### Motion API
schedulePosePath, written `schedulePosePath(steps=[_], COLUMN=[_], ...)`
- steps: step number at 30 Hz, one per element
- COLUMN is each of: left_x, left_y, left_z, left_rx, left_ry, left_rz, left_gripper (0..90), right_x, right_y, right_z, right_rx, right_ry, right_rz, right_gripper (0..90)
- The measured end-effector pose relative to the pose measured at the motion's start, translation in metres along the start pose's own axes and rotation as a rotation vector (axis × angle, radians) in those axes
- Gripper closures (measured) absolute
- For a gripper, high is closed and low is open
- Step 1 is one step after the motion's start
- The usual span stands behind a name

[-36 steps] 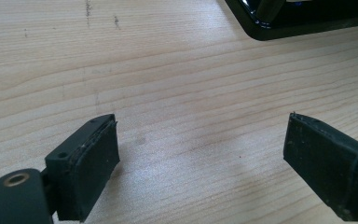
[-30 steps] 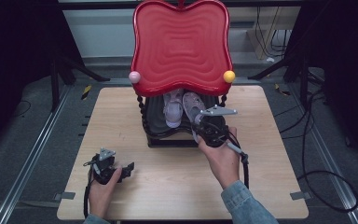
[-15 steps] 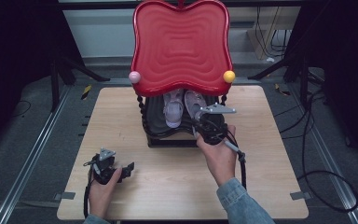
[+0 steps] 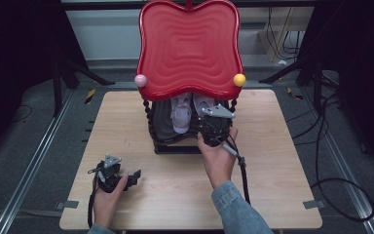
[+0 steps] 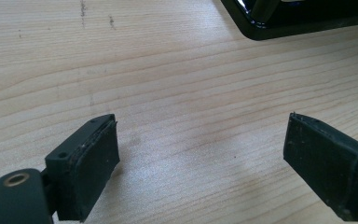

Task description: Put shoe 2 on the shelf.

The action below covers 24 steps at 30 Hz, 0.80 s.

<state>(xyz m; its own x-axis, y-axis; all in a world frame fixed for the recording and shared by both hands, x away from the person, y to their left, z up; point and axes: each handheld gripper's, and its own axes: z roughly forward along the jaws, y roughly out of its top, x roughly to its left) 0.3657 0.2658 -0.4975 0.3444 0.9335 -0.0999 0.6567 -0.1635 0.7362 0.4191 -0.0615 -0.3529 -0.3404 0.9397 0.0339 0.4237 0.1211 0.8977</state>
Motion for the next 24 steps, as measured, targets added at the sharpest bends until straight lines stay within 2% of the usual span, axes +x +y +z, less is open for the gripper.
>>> schedulePosePath(steps=[10, 18, 24], left_x=[-0.001, -0.001, -0.003], left_y=[0.000, 0.000, 0.000], left_z=[0.000, 0.000, 0.001], left_rx=[-0.002, -0.001, -0.001], left_ry=[-0.006, -0.011, -0.015], left_rz=[-0.004, -0.005, -0.001], left_gripper=[9.8, 9.8, 9.8], right_x=[0.009, 0.009, 0.009], right_y=[-0.001, -0.002, -0.002], right_z=[0.019, 0.030, 0.034], right_rx=[-0.026, -0.038, -0.051], right_ry=[-0.063, -0.094, -0.118], right_rz=[0.006, 0.015, 0.004], right_gripper=[86.5, 86.4, 86.4])
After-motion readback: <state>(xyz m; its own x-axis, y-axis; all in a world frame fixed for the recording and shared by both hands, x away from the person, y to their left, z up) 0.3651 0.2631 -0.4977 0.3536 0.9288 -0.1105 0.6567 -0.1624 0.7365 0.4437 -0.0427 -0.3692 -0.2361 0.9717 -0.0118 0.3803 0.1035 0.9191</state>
